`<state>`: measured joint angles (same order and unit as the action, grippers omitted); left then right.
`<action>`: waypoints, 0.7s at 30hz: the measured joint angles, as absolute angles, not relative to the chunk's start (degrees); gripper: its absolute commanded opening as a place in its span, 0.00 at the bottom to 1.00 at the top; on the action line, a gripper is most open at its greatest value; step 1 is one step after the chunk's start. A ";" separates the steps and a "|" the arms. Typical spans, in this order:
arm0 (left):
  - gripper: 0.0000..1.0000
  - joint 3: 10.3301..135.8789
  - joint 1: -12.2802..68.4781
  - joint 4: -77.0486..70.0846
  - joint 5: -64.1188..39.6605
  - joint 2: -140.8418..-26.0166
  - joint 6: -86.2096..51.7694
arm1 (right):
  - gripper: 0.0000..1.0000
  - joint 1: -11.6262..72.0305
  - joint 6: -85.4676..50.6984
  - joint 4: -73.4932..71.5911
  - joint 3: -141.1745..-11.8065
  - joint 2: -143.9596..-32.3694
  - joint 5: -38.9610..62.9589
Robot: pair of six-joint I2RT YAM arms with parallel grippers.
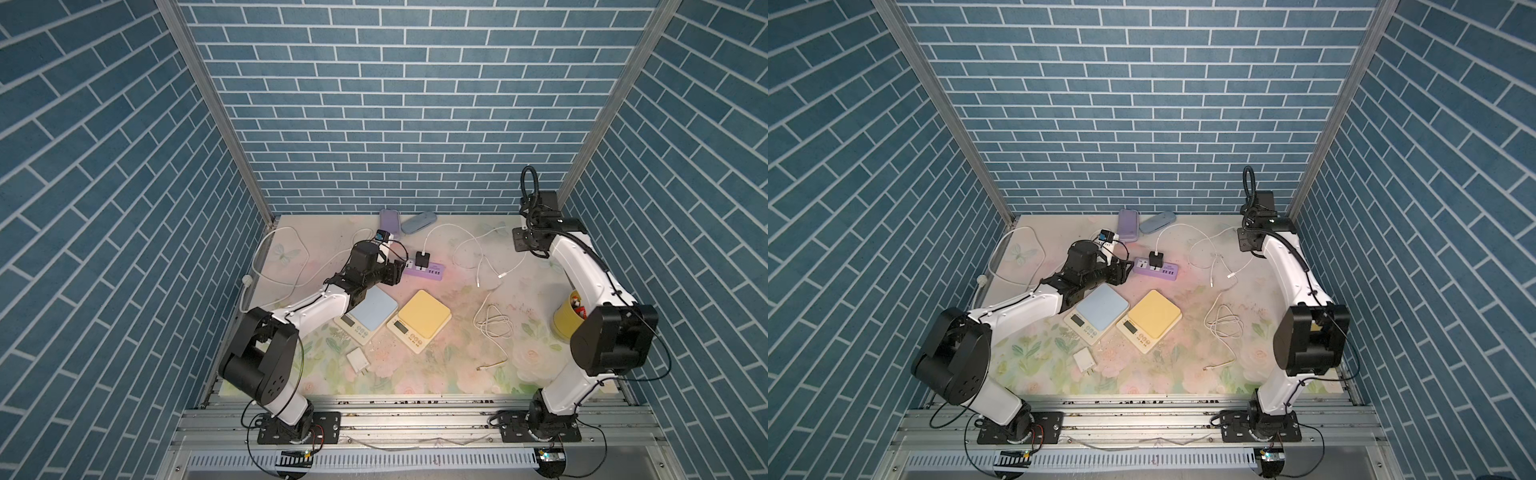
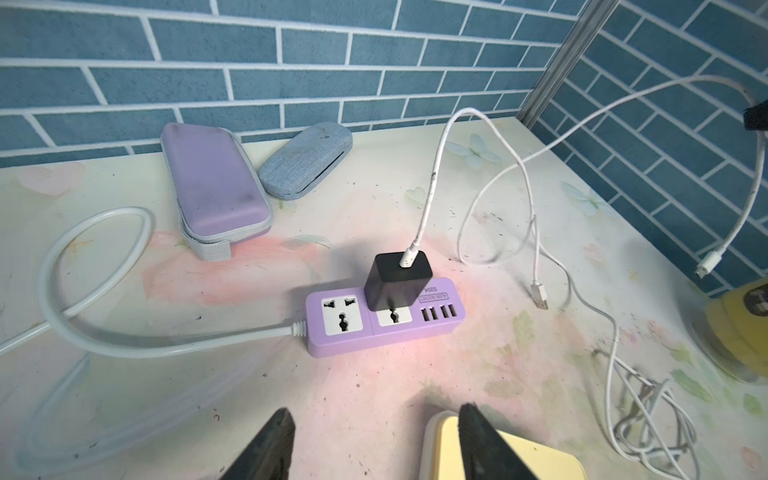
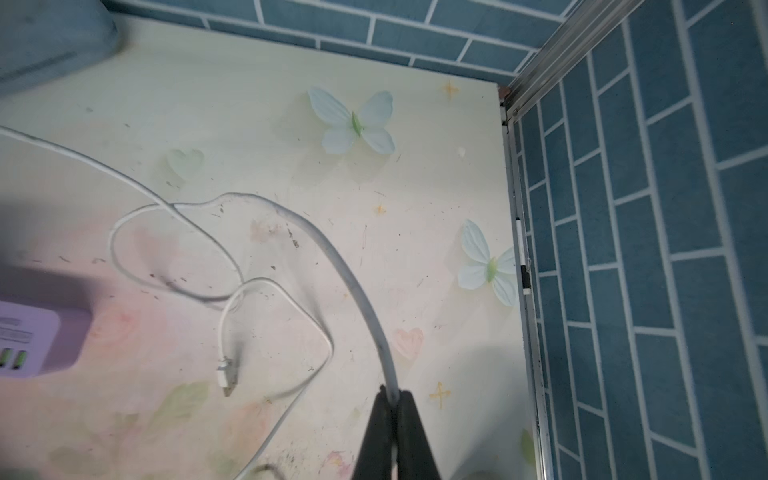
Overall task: Charge the electronic scale
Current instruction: Pick up the charging cable from the center of the board.
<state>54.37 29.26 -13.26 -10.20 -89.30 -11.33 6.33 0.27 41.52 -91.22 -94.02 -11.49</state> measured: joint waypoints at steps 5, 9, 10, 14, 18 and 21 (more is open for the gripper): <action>0.74 52.80 32.21 -14.68 -11.46 -85.49 -9.10 | 0.00 6.85 -9.98 37.30 -82.15 -85.30 -2.07; 0.74 51.90 36.05 -15.99 -13.37 -83.50 -8.05 | 0.00 10.55 -19.25 31.86 -72.42 -81.97 4.80; 0.74 51.59 36.99 -16.19 -14.06 -83.15 -7.99 | 0.00 11.90 -21.23 30.94 -70.52 -81.82 5.96; 0.73 51.40 40.93 -15.77 -17.78 -82.94 -8.16 | 0.00 16.71 -27.53 27.31 -65.58 -81.73 9.32; 0.74 50.83 42.72 -15.33 -21.15 -82.94 -10.44 | 0.00 18.48 -31.09 23.81 -63.70 -81.38 10.28; 0.74 49.98 42.76 -15.53 -22.28 -83.37 -14.11 | 0.00 18.48 -32.93 21.28 -61.41 -79.48 10.00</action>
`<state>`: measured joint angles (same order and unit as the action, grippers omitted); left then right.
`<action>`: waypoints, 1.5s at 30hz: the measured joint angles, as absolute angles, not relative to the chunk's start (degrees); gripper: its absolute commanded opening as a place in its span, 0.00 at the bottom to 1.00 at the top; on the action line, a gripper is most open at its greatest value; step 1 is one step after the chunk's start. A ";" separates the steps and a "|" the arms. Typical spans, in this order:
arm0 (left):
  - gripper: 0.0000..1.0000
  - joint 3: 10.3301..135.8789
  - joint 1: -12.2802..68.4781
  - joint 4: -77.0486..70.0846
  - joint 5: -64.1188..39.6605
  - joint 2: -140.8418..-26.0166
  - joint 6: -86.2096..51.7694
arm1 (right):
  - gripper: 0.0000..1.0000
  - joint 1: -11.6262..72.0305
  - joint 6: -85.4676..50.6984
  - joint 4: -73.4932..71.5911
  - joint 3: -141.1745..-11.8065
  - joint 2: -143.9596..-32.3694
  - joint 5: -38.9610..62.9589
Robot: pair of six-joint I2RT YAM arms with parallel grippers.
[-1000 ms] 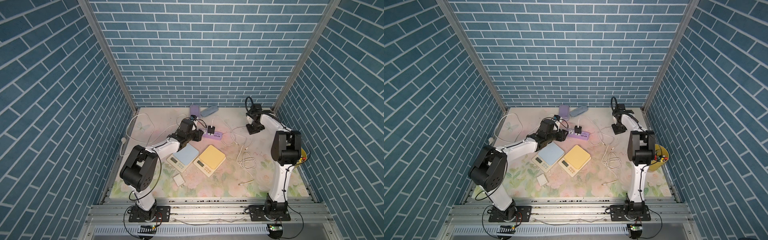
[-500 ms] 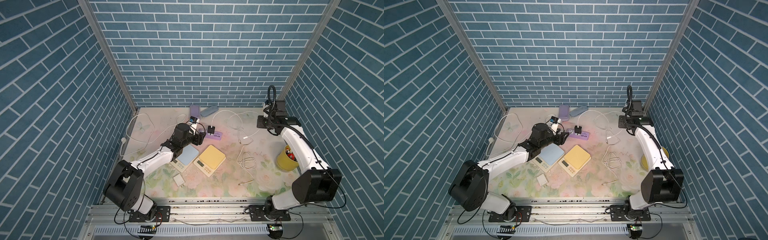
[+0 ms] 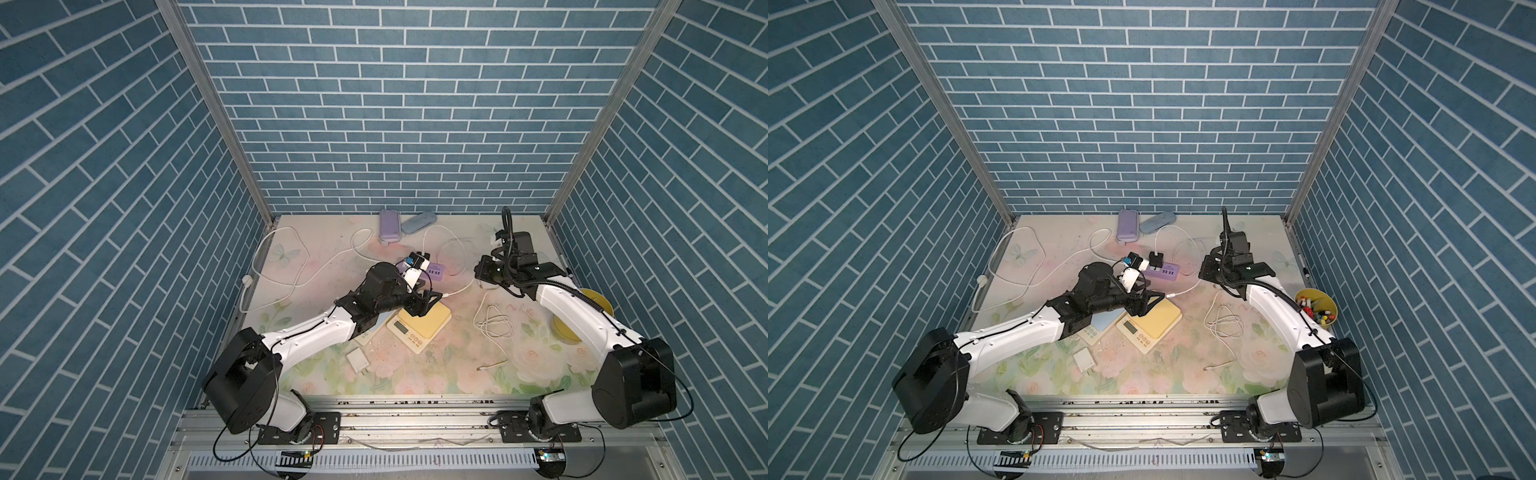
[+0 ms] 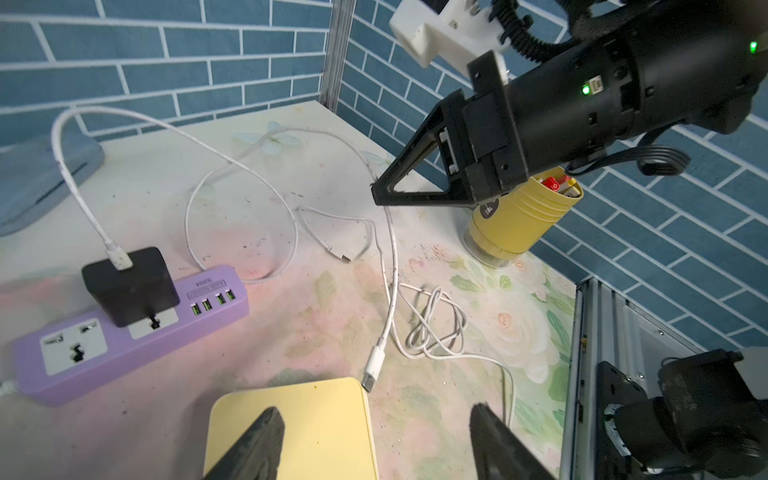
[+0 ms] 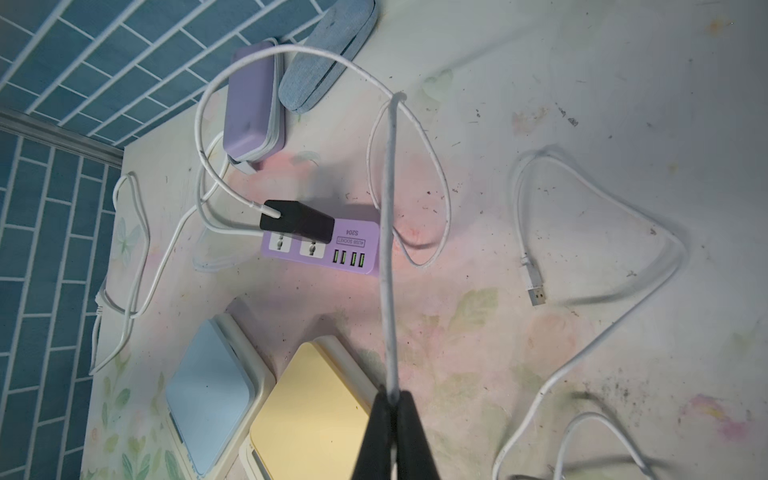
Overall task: Charge the electronic scale
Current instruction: Pick up the charging cable from the center of the board.
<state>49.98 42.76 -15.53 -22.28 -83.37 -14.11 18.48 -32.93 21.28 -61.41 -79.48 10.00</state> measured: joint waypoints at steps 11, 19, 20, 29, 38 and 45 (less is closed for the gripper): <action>0.56 52.23 42.54 -22.90 -27.14 -94.78 -30.46 | 0.00 18.48 -35.00 16.32 -57.71 -72.93 8.38; 0.50 52.10 42.54 -29.89 -29.10 -96.16 -35.92 | 0.00 18.48 -37.36 12.75 -54.15 -72.99 9.52; 0.47 52.10 42.54 -30.44 -29.34 -96.16 -36.34 | 0.00 18.48 -37.74 12.34 -53.60 -73.01 9.76; 0.44 52.01 42.50 -33.30 -30.79 -96.40 -38.30 | 0.00 18.48 -39.16 10.48 -52.27 -73.01 10.33; 0.52 50.26 42.50 -32.82 -29.63 -96.42 -38.37 | 0.00 18.48 -40.32 9.32 -51.64 -72.86 10.33; 0.17 50.19 42.50 -33.19 -30.28 -96.44 -38.70 | 0.00 18.48 -41.01 8.43 -51.44 -72.75 10.39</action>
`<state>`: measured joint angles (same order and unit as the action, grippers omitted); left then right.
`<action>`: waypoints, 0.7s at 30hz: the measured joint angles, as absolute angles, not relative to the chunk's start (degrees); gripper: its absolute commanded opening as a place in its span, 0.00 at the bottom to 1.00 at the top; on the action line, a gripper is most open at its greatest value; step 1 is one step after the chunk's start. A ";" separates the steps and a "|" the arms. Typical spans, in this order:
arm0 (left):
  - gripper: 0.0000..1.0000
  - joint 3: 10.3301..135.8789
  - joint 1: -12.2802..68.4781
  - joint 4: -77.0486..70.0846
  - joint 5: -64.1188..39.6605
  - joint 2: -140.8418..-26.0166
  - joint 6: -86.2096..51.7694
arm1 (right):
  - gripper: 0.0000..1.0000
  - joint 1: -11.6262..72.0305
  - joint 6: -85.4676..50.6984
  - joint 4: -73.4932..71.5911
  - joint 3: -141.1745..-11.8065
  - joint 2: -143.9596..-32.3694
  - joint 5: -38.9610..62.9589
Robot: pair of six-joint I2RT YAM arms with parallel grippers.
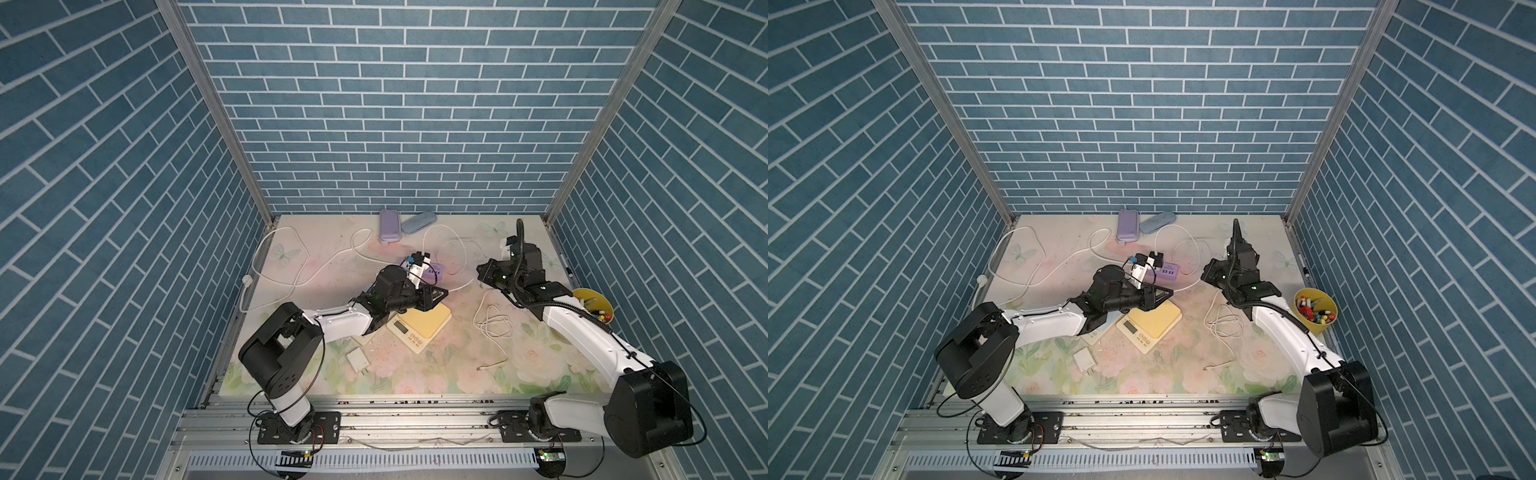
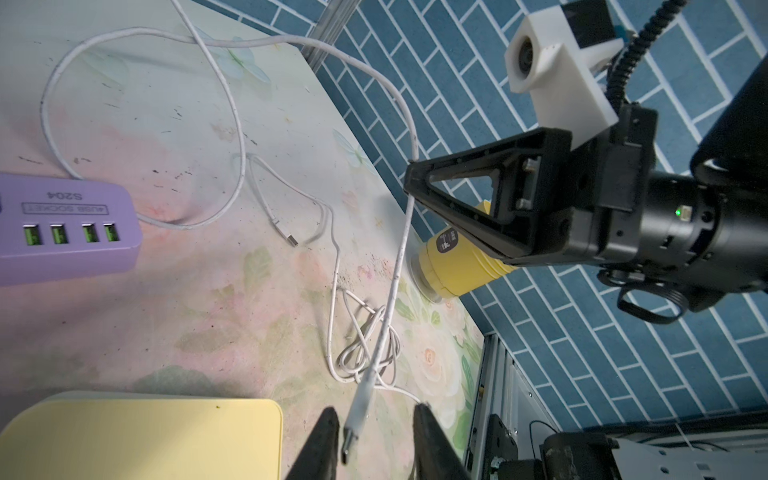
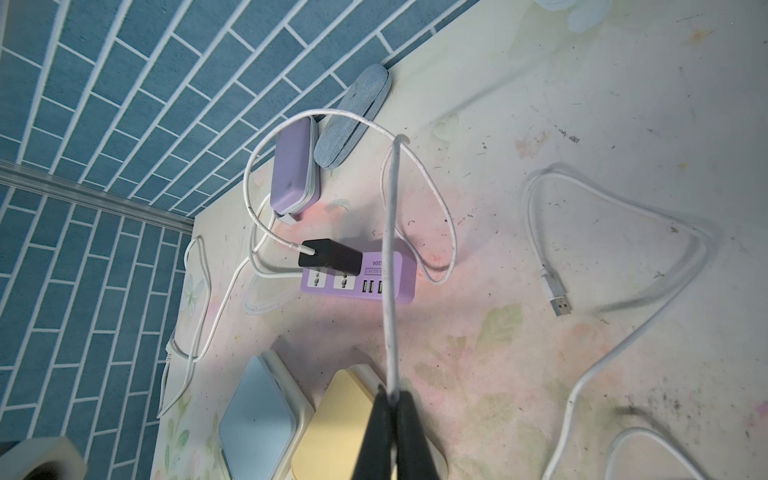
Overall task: Charge the electronic scale
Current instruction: Pick up the charging cable from the center of the board.
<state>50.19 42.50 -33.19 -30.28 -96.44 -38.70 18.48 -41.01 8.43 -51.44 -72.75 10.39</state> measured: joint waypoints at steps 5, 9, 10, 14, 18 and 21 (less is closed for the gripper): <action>0.00 50.24 42.50 -33.69 -31.38 -96.44 -38.52 | 0.00 18.48 -41.85 7.66 -50.78 -72.73 10.55; 0.00 50.37 42.19 -31.94 -32.10 -96.36 -37.47 | 0.25 18.48 -42.19 7.46 -50.30 -72.51 11.00; 0.00 50.61 41.89 -30.24 -32.29 -96.12 -36.62 | 0.27 18.48 -41.34 7.53 -50.17 -72.25 11.46; 0.00 53.30 39.24 -18.87 -32.97 -93.58 -30.85 | 0.36 19.11 -33.63 9.58 -50.11 -69.67 13.34; 0.00 56.38 34.74 -8.43 -36.34 -89.03 -24.32 | 0.37 24.82 -22.15 12.45 -50.11 -65.58 13.41; 0.00 58.52 31.59 -2.04 -39.68 -86.65 -20.58 | 0.37 32.25 -13.30 13.15 -50.11 -64.27 12.08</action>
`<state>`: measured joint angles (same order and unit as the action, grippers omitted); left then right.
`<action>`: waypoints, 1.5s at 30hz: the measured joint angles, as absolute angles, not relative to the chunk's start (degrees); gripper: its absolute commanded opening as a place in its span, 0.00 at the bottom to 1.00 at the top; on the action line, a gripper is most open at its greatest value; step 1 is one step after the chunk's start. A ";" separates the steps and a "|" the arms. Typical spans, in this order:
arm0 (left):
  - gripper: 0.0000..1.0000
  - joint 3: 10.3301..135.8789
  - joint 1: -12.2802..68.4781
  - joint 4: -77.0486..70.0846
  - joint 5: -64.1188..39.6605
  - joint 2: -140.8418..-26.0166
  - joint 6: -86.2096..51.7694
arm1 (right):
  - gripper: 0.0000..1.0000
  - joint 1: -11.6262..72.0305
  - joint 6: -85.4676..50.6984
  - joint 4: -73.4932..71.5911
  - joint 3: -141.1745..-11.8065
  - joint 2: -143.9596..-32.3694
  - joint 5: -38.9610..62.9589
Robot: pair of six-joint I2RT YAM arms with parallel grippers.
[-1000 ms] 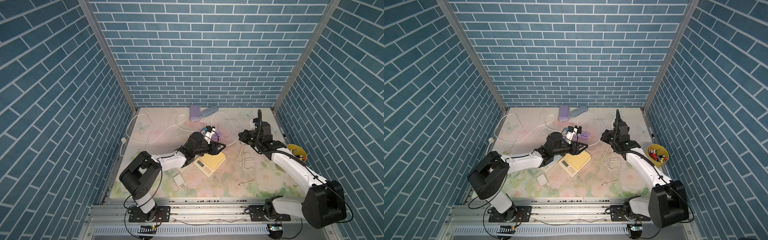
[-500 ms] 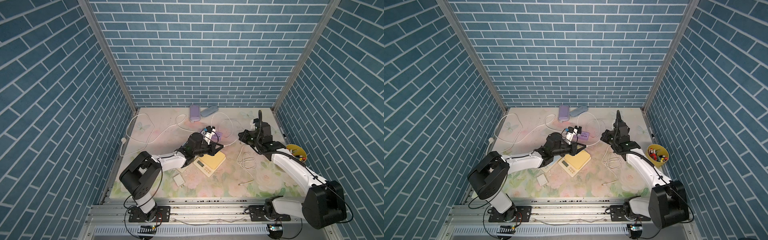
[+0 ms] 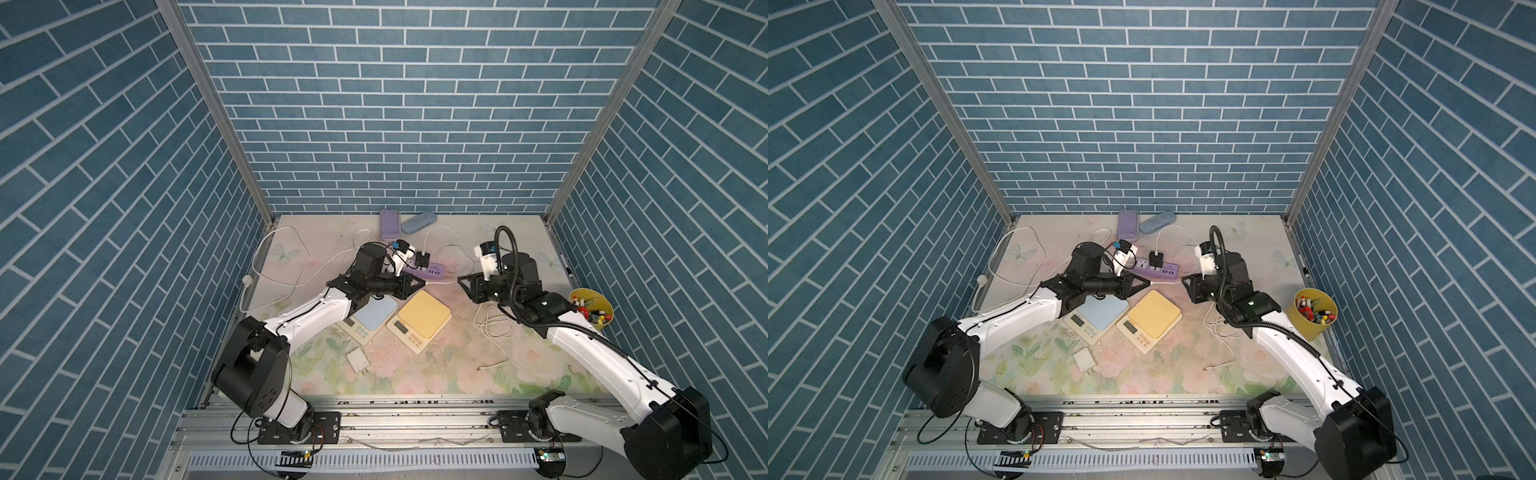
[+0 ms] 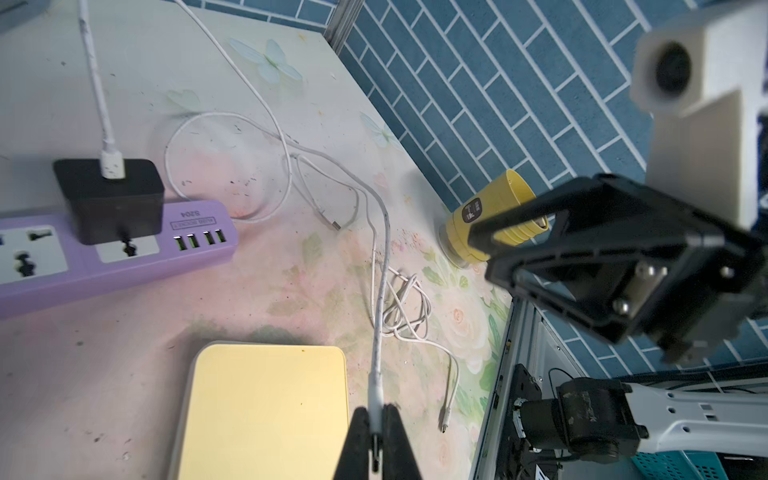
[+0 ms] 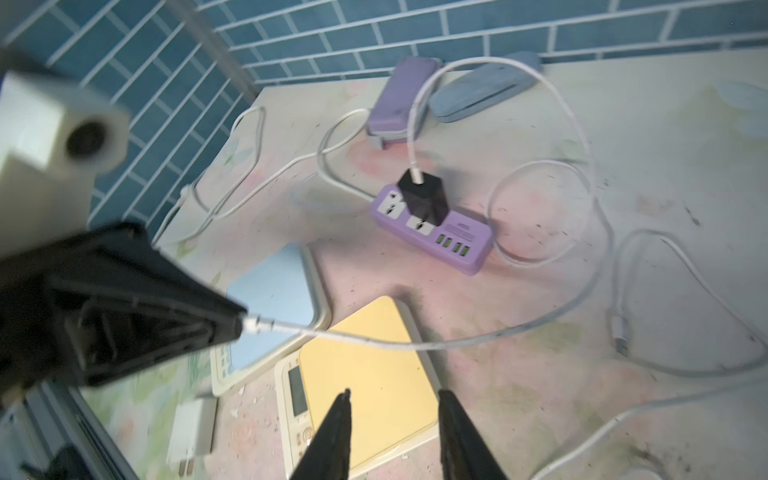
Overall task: Charge the electronic scale
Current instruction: Pick up the charging cable from the center of the board.
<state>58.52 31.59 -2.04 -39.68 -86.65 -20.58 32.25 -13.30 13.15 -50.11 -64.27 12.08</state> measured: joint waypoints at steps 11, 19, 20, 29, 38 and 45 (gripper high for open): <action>0.00 62.54 29.85 14.74 -49.25 -86.24 -13.65 | 0.33 47.11 12.12 14.22 -52.75 -72.99 5.30; 0.00 62.54 29.71 16.27 -52.36 -86.24 -13.47 | 0.26 49.10 18.70 12.99 -52.88 -74.48 2.13; 0.00 62.57 29.71 16.25 -52.73 -86.24 -13.50 | 0.25 49.17 19.09 12.56 -52.88 -74.48 1.93; 0.00 62.54 29.69 16.21 -53.93 -86.24 -13.69 | 0.20 50.83 20.08 9.47 -52.88 -74.48 1.52; 0.42 62.19 29.50 15.84 -53.01 -86.15 -14.00 | 0.00 51.37 18.81 13.15 -54.61 -74.76 1.15; 0.57 59.46 26.37 16.10 -45.25 -85.27 -14.33 | 0.00 51.37 7.90 25.15 -58.54 -75.68 -2.66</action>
<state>59.46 26.37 16.10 -45.25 -85.27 -14.33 51.37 7.90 25.15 -58.54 -75.68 -2.66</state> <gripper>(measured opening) 0.571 0.068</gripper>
